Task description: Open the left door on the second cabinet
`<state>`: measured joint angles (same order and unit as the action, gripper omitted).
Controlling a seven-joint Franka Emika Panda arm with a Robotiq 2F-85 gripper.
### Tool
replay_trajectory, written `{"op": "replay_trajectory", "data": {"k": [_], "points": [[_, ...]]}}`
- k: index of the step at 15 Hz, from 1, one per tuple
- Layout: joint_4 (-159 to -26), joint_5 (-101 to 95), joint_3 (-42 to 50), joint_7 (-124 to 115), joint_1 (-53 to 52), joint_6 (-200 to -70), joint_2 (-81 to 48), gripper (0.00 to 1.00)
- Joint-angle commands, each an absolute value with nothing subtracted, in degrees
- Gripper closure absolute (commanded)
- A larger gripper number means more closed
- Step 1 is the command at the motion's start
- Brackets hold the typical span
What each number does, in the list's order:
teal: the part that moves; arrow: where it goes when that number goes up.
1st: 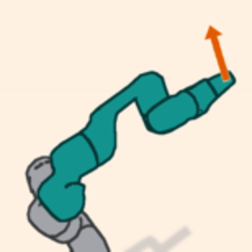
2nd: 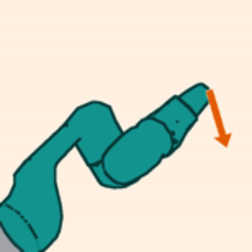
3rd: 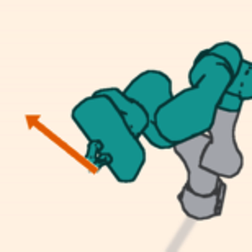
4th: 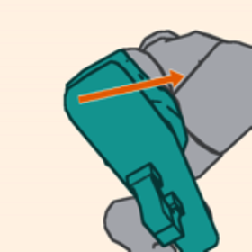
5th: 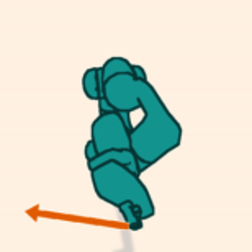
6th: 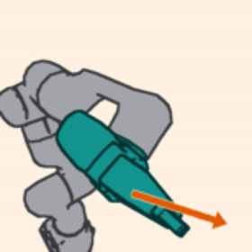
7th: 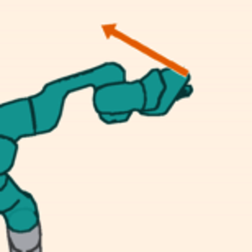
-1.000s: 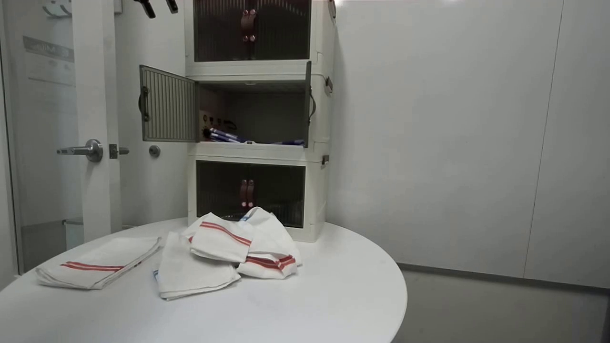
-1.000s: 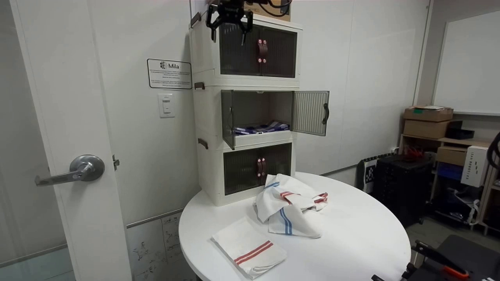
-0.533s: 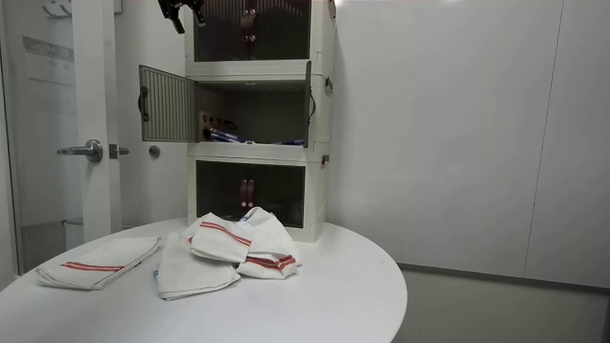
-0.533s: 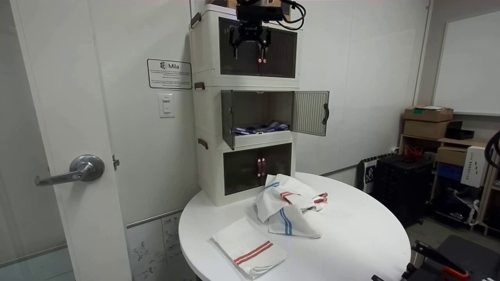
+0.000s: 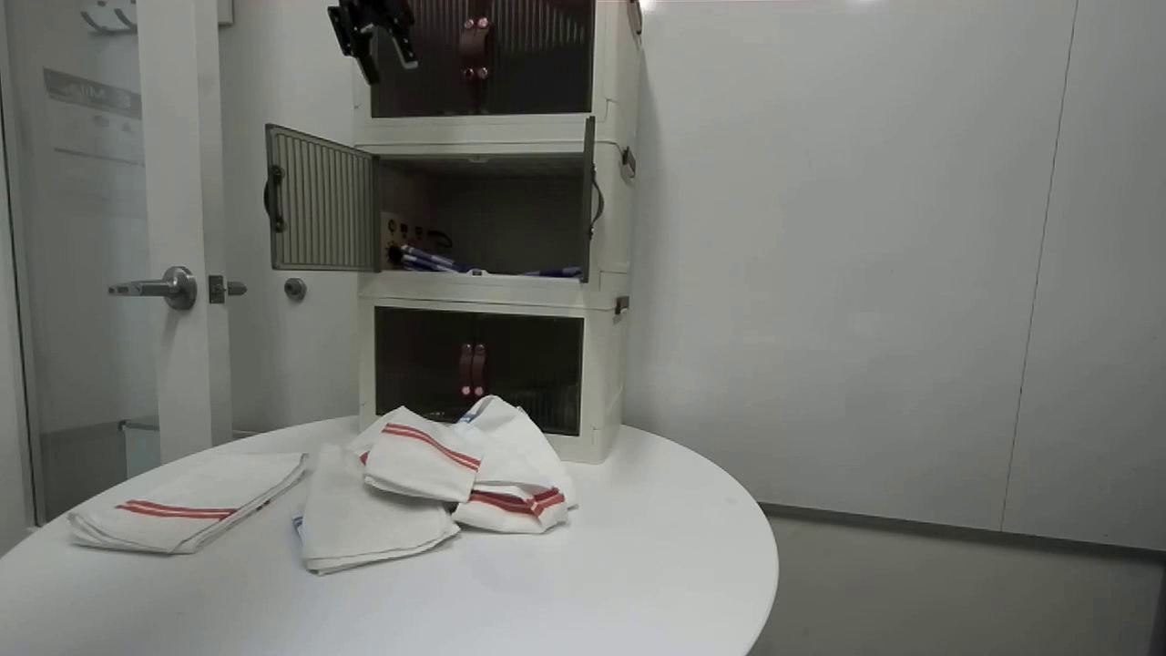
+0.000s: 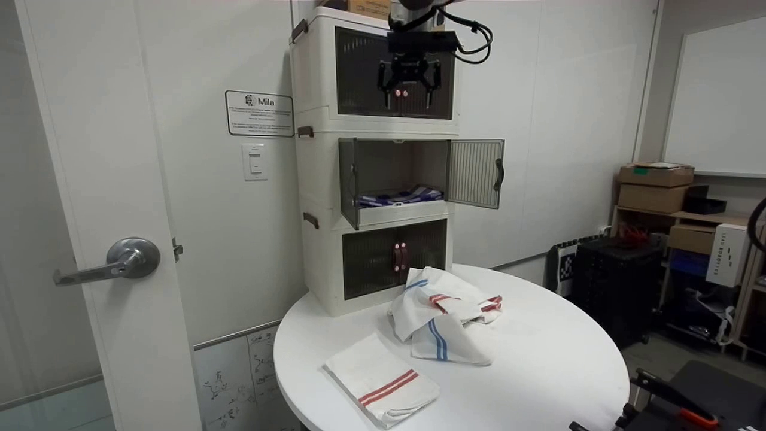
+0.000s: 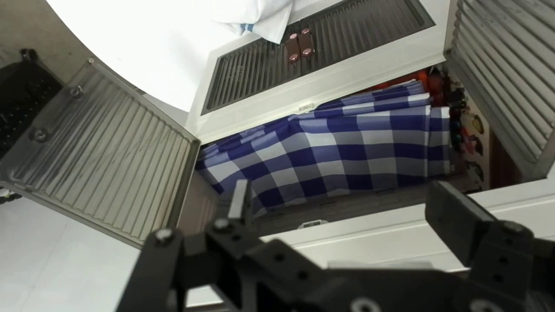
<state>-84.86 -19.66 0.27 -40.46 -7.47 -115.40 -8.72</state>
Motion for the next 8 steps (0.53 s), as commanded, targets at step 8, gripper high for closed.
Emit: {"op": "replay_trajectory", "data": {"k": [8], "points": [[-116.56,-25.79,-1.58,-44.19,-3.96,-130.09,9.52,0.0]]}}
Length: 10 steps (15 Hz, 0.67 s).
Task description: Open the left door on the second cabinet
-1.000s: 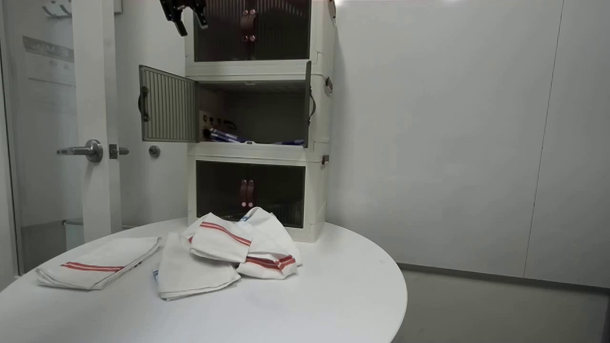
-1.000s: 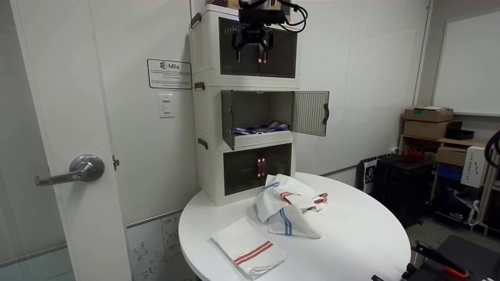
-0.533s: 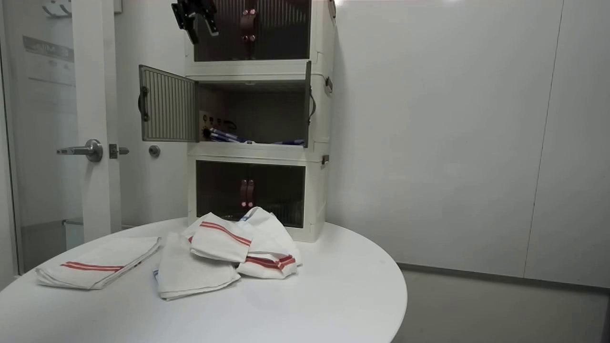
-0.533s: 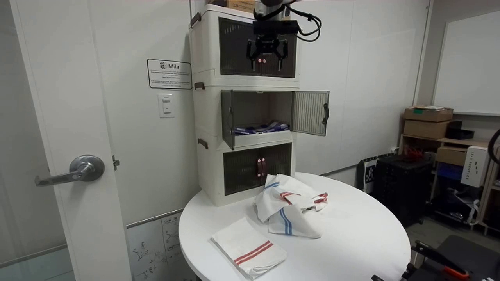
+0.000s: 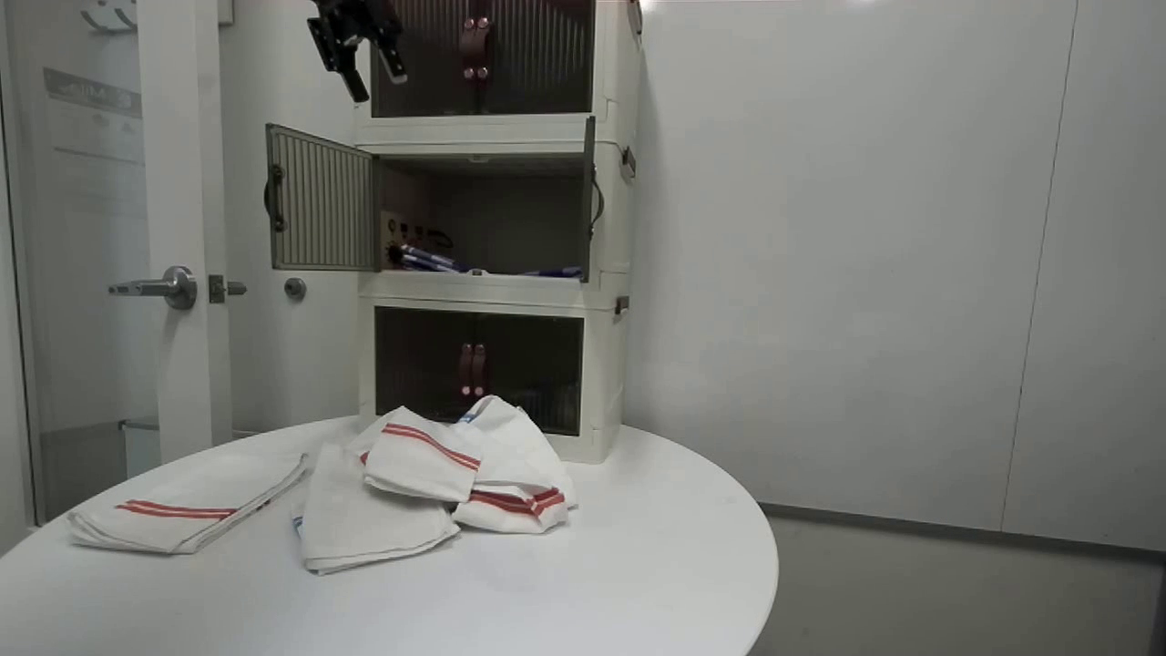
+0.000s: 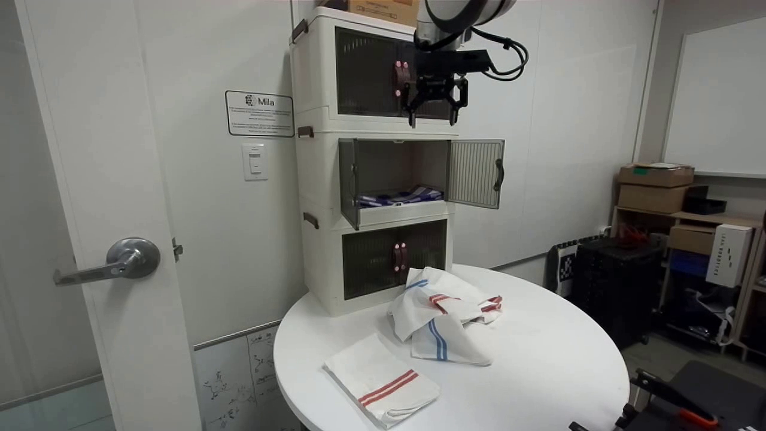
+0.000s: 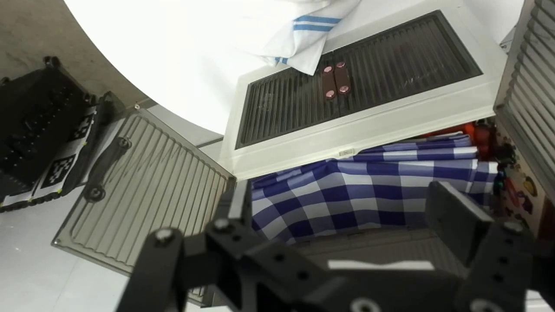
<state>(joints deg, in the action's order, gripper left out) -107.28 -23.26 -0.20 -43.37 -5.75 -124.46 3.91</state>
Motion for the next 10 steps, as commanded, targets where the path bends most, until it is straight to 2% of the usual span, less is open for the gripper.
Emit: {"op": "replay_trajectory", "data": {"k": [1,7,10], "points": [[-118.48,-25.4,-1.69,-43.29,-3.42,-131.88,10.1,0.0],[-124.59,-13.27,-0.62,-35.79,-1.66,-139.05,11.28,0.0],[-125.34,-9.27,-0.37,-32.15,-0.11,-138.73,12.08,0.0]]}}
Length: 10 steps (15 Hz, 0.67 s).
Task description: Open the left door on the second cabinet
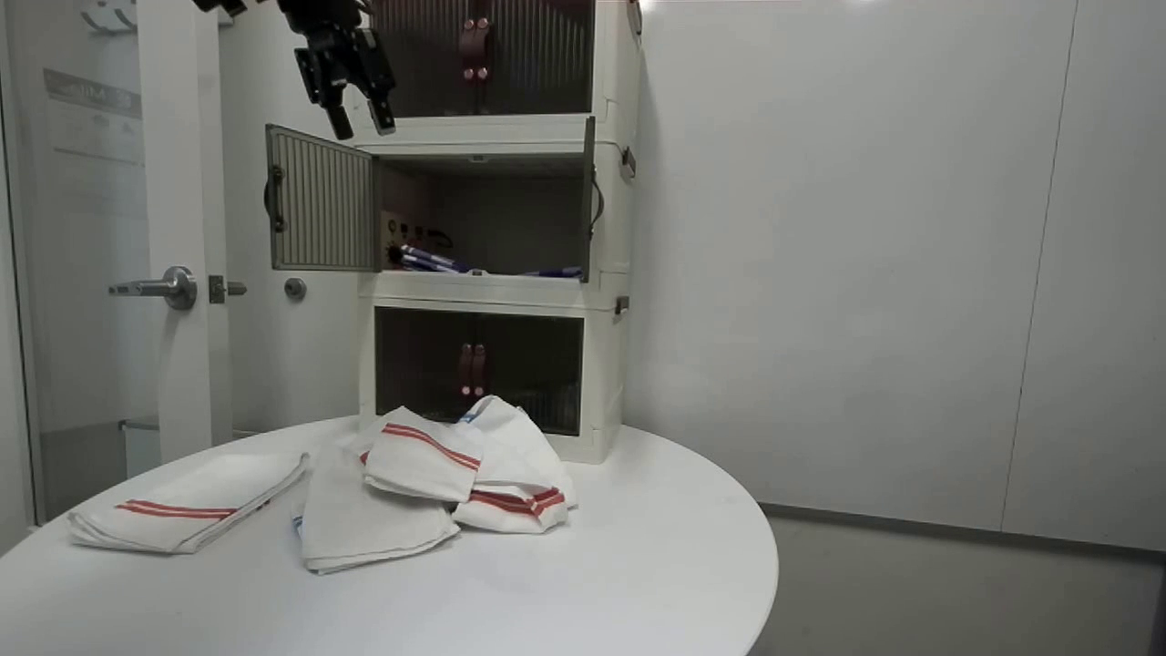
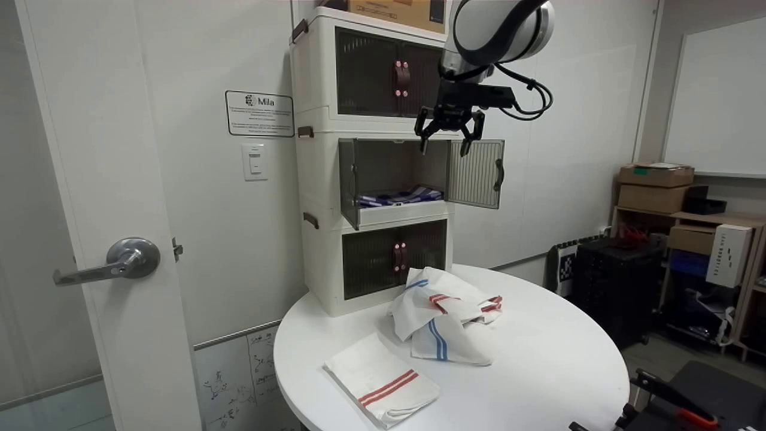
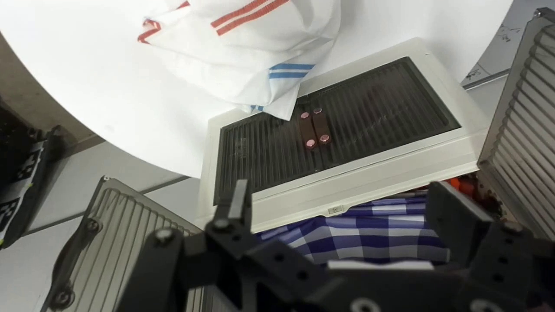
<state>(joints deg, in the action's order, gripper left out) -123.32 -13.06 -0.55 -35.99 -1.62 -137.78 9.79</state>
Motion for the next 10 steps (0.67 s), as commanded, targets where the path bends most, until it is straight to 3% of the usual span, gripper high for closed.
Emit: {"op": "replay_trajectory", "data": {"k": [1,7,10], "points": [[-124.99,-10.55,-0.75,-32.91,0.79,-137.52,11.97,0.0],[-123.75,-11.21,-2.15,-34.04,1.31,-137.62,10.19,0.0],[-125.12,-0.73,-0.45,-17.52,-1.14,-133.59,11.64,0.0]]}}
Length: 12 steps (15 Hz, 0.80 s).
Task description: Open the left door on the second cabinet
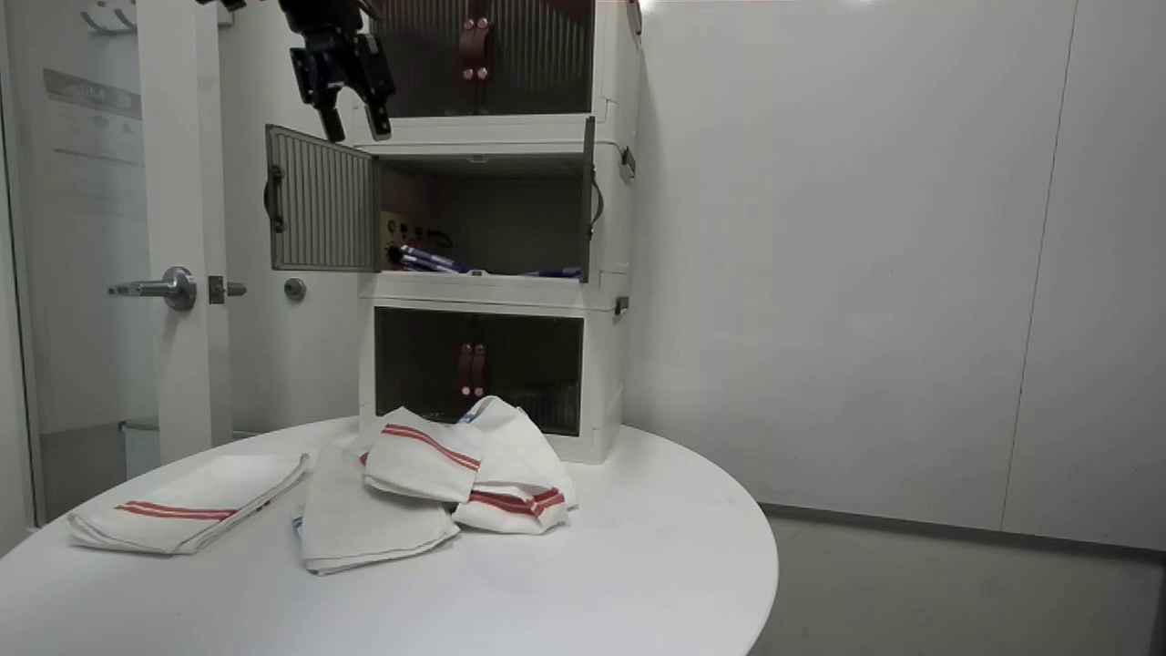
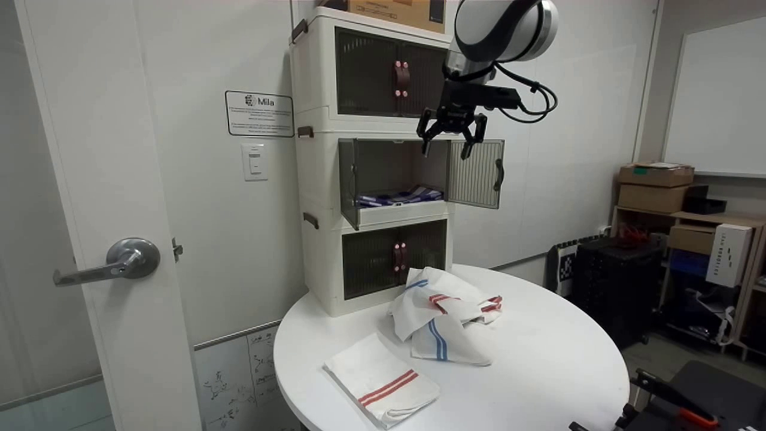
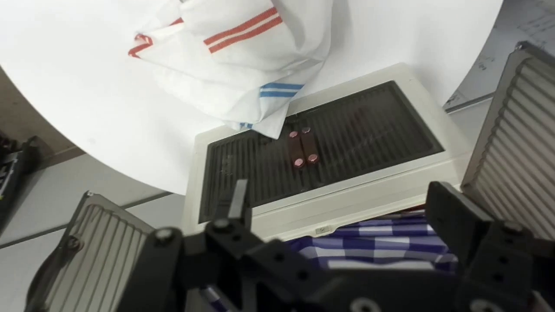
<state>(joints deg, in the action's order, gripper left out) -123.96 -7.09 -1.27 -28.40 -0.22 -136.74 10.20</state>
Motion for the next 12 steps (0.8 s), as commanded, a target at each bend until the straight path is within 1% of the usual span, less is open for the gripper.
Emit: {"op": "replay_trajectory", "data": {"k": [1,4,8,12], "points": [[-125.37,1.29,0.12,-13.02,-1.07,-131.71,11.97,0.0],[-124.82,2.6,1.89,-1.81,0.11,-123.46,12.35,0.0],[-124.68,-5.43,4.38,6.37,3.41,-113.11,13.48,0.0],[-126.75,-9.41,5.71,13.31,4.45,-110.12,15.91,0.0]]}}
